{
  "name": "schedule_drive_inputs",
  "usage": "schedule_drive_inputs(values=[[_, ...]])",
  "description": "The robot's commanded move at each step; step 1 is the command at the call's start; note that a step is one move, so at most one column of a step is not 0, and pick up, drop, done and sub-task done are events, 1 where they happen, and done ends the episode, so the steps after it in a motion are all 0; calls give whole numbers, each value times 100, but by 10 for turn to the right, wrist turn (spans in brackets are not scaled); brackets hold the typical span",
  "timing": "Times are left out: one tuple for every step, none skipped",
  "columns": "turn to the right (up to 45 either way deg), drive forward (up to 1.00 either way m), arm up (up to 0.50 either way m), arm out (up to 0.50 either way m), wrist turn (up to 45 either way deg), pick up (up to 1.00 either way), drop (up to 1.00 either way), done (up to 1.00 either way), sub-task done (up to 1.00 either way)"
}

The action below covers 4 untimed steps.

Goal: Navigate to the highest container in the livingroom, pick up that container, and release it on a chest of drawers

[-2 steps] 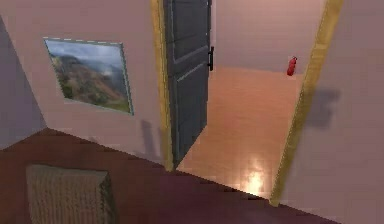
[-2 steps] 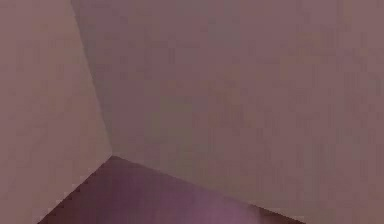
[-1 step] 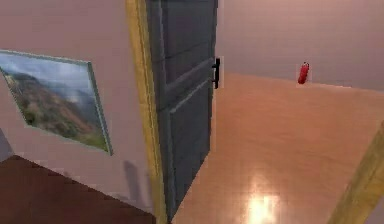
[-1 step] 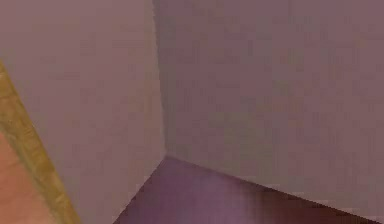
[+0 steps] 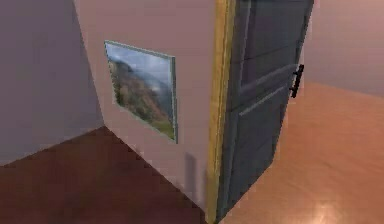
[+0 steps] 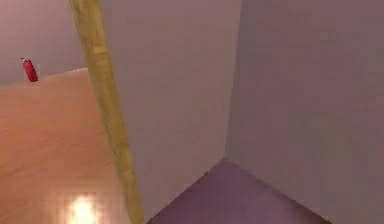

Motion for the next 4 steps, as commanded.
schedule_drive_inputs(values=[[0,30,0,0,0,0,0,0,0],[-450,0,0,0,0,0,0,0,0],[0,25,0,0,0,0,0,0,0],[-240,0,0,0,0,0,0,0,0]])
